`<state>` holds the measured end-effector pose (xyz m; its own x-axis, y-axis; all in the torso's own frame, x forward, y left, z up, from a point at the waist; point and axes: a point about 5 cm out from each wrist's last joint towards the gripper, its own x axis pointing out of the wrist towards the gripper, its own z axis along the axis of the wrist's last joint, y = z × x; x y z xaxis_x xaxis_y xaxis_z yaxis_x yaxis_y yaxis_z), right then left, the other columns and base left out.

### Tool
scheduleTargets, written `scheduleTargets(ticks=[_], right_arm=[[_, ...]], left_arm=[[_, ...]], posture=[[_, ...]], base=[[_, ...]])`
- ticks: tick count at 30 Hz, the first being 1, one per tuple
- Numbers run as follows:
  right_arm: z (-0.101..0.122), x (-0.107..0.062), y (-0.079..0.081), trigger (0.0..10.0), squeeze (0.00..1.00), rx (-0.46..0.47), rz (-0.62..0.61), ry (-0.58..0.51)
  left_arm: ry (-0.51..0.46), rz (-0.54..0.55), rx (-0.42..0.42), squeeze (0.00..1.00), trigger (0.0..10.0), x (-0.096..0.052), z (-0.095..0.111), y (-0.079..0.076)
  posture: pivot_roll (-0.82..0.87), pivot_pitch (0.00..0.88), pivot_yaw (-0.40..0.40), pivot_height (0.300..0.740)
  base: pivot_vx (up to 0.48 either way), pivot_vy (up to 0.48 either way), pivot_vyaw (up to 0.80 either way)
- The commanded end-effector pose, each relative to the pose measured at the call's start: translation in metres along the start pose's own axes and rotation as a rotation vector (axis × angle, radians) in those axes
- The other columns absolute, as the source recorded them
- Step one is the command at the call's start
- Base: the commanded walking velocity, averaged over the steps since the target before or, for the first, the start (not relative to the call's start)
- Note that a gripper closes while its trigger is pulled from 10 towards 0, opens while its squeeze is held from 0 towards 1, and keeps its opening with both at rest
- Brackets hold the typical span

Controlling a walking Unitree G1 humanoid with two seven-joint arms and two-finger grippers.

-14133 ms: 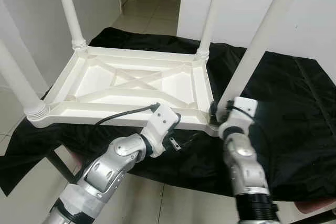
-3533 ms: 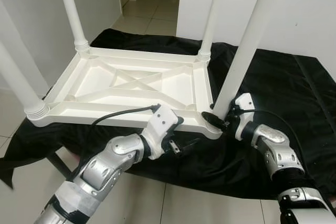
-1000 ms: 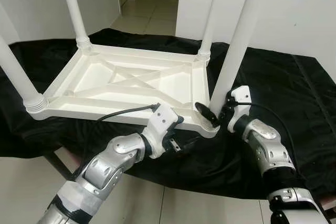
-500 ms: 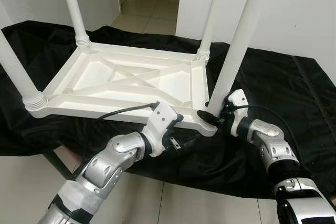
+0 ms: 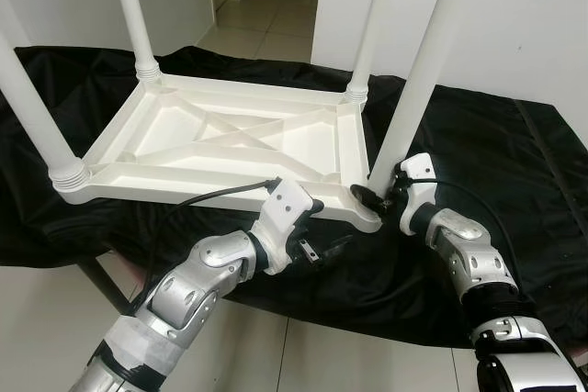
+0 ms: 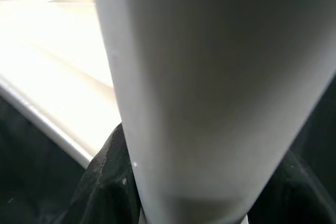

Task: Building children table

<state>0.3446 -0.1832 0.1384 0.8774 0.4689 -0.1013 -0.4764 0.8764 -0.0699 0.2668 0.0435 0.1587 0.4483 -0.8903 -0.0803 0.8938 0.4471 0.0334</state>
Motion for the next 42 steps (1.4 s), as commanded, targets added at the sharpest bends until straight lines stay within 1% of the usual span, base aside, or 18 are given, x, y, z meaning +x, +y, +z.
scheduleTargets(ticks=[1,5,6,7,10,12,13,15,17,20,25,26,29,34,37,38,40,42], right_arm=[[0.000,-0.004,-0.008,10.0,0.00,0.026,-0.102,0.008],[-0.001,-0.004,0.009,10.0,0.00,0.095,-0.281,-0.006],[-0.001,-0.004,0.009,10.0,0.00,0.095,-0.281,-0.006],[-0.002,-0.004,0.014,10.0,0.00,0.126,-0.349,-0.018],[-0.002,-0.004,0.014,10.0,0.00,0.126,-0.349,-0.018],[-0.001,-0.004,0.030,10.0,0.00,0.180,-0.514,-0.061],[-0.001,-0.004,0.035,10.0,0.00,0.198,-0.563,-0.070],[-0.001,-0.004,0.035,10.0,0.00,0.198,-0.563,-0.070],[-0.001,-0.005,0.046,10.0,0.00,0.224,-0.710,-0.085],[-0.002,-0.002,0.056,10.0,0.00,0.256,-0.735,-0.080],[0.001,-0.004,0.056,10.0,0.00,0.270,-0.730,-0.083],[0.003,-0.007,0.054,10.0,1.00,0.293,-0.697,-0.111],[0.008,-0.011,0.052,10.0,1.00,0.286,-0.632,-0.158],[0.010,-0.016,0.049,10.0,1.00,0.269,-0.606,-0.179],[0.006,-0.023,0.038,10.0,1.00,0.232,-0.475,-0.165],[0.006,-0.023,0.038,10.0,1.00,0.232,-0.475,-0.165],[0.001,-0.027,0.028,10.0,1.00,0.176,-0.359,-0.132],[0.001,-0.027,0.028,10.0,1.00,0.176,-0.359,-0.132]], left_arm=[[0.005,-0.071,0.007,0.00,10.0,-0.001,0.000,-0.003],[0.011,-0.078,0.003,0.00,10.0,-0.003,-0.002,-0.005],[0.011,-0.078,0.003,0.00,10.0,-0.003,-0.002,-0.005],[0.011,-0.080,0.002,0.00,10.0,-0.003,-0.002,-0.005],[0.011,-0.080,0.002,0.00,10.0,-0.003,-0.002,-0.005],[0.013,-0.085,-0.001,0.00,10.0,-0.003,-0.002,-0.007],[0.014,-0.086,-0.001,0.00,10.0,-0.003,-0.003,-0.007],[0.014,-0.086,-0.001,0.00,10.0,-0.003,-0.003,-0.007],[0.016,-0.091,-0.003,0.00,10.0,-0.003,-0.003,-0.009],[0.017,-0.093,-0.006,0.00,10.0,-0.003,-0.003,-0.011],[0.018,-0.094,-0.007,0.00,10.0,-0.004,-0.004,-0.011],[0.018,-0.094,-0.007,0.00,10.0,-0.004,-0.004,-0.011],[0.017,-0.092,-0.008,0.00,10.0,-0.004,-0.004,-0.012],[0.016,-0.091,-0.009,0.00,10.0,-0.004,-0.004,-0.013],[0.016,-0.088,-0.011,0.00,10.0,-0.004,-0.005,-0.013],[0.016,-0.088,-0.011,0.00,10.0,-0.004,-0.005,-0.013],[0.015,-0.088,-0.012,0.00,10.0,-0.004,-0.004,-0.013],[0.015,-0.088,-0.012,0.00,10.0,-0.004,-0.004,-0.013]], posture=[[-0.02,0.000,-0.070,0.740],[-0.02,0.000,-0.071,0.740],[-0.02,0.000,-0.071,0.740],[-0.02,0.000,-0.072,0.740],[-0.02,0.000,-0.072,0.740],[-0.02,0.000,-0.072,0.740],[-0.01,0.000,-0.073,0.740],[-0.01,0.000,-0.073,0.740],[-0.01,0.000,-0.073,0.740],[-0.01,0.000,-0.073,0.740],[-0.01,0.000,-0.078,0.740],[-0.01,0.000,-0.081,0.740],[-0.01,0.000,-0.084,0.740],[-0.01,0.000,-0.088,0.740],[-0.01,0.000,-0.092,0.740],[-0.01,0.000,-0.092,0.740],[-0.01,0.000,-0.092,0.740],[-0.01,0.000,-0.092,0.740]], base=[[0.000,0.000,0.00],[0.000,0.000,0.00],[0.000,0.000,0.00],[0.000,0.000,0.00],[0.000,0.000,0.00],[0.000,0.000,0.00],[0.000,0.000,0.00],[0.000,0.000,0.00],[0.000,0.000,0.00],[0.000,0.000,0.00],[0.000,0.000,0.00],[0.000,0.000,0.00],[0.000,0.000,0.00],[0.000,0.000,0.00],[0.000,0.000,0.00],[0.000,0.000,0.00],[0.000,0.000,0.00],[0.000,0.000,0.00]])
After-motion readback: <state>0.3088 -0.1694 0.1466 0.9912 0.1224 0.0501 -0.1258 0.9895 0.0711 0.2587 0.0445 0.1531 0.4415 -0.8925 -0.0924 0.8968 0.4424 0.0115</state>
